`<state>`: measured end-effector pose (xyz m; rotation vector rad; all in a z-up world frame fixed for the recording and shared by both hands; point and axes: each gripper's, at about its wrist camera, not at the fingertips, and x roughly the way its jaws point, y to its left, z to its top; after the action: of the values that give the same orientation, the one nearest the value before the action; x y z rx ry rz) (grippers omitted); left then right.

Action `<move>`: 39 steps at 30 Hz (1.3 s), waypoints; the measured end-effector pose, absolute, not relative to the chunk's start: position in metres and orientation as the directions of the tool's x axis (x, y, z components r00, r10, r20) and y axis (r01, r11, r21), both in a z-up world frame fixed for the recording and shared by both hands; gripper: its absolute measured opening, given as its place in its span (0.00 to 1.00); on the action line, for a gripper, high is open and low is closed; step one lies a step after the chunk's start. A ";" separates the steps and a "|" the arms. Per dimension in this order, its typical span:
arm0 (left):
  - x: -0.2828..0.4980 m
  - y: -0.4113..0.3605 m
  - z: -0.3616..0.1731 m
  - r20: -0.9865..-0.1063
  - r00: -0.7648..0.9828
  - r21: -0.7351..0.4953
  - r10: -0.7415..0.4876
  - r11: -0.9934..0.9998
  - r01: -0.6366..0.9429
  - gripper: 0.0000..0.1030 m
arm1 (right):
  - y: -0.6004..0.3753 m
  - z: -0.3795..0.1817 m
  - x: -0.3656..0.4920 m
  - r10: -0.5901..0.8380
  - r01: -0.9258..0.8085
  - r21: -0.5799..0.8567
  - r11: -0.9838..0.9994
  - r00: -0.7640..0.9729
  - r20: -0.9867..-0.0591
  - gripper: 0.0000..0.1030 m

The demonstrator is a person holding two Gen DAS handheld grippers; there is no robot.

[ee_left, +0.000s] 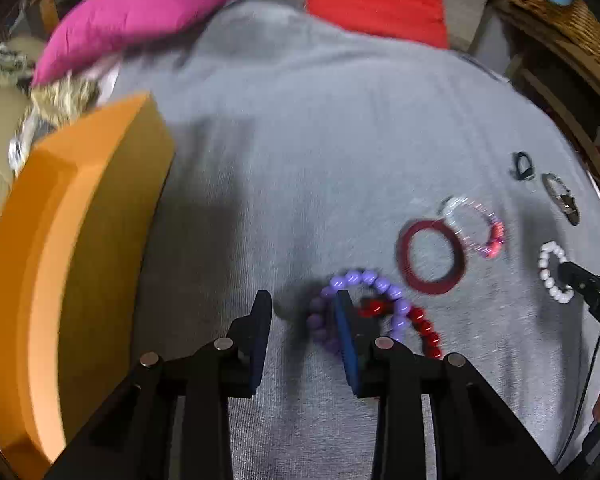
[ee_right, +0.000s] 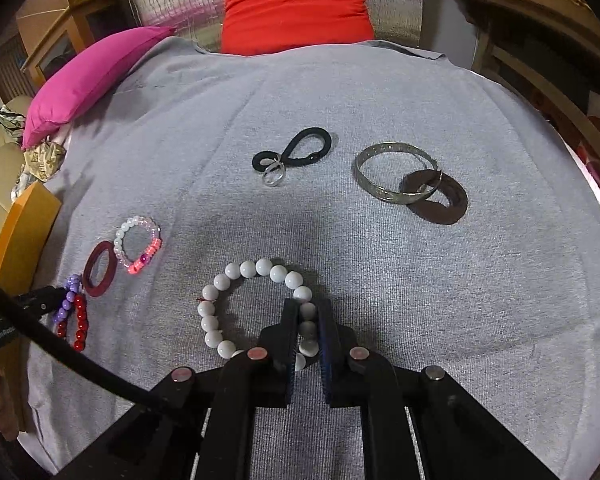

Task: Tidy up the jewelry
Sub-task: 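Lift both bracelets and carry them over the orange box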

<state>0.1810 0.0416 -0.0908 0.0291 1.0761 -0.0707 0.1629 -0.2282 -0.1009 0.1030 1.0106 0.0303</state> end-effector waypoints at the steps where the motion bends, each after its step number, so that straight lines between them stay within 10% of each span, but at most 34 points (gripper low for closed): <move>1: 0.181 0.039 -0.089 -0.878 0.476 -0.011 -0.054 0.996 0.092 0.32 | -0.228 -0.101 0.164 0.074 0.023 0.101 0.995 0.531 -0.844 0.10; 16: 0.198 0.015 -0.117 -0.912 0.393 -0.041 -0.120 0.978 0.204 0.09 | -0.231 -0.102 0.163 0.089 0.021 0.118 0.993 0.536 -0.840 0.10; 39: 0.097 0.032 -0.021 -0.797 0.568 -0.133 -0.207 0.977 0.168 0.09 | -0.218 -0.027 0.091 0.156 -0.031 0.179 0.983 0.651 -0.742 0.10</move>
<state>0.0966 0.0321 -0.0205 -0.0442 0.9412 -0.2203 0.0910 -0.2178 -0.0265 0.1556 0.8556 0.1068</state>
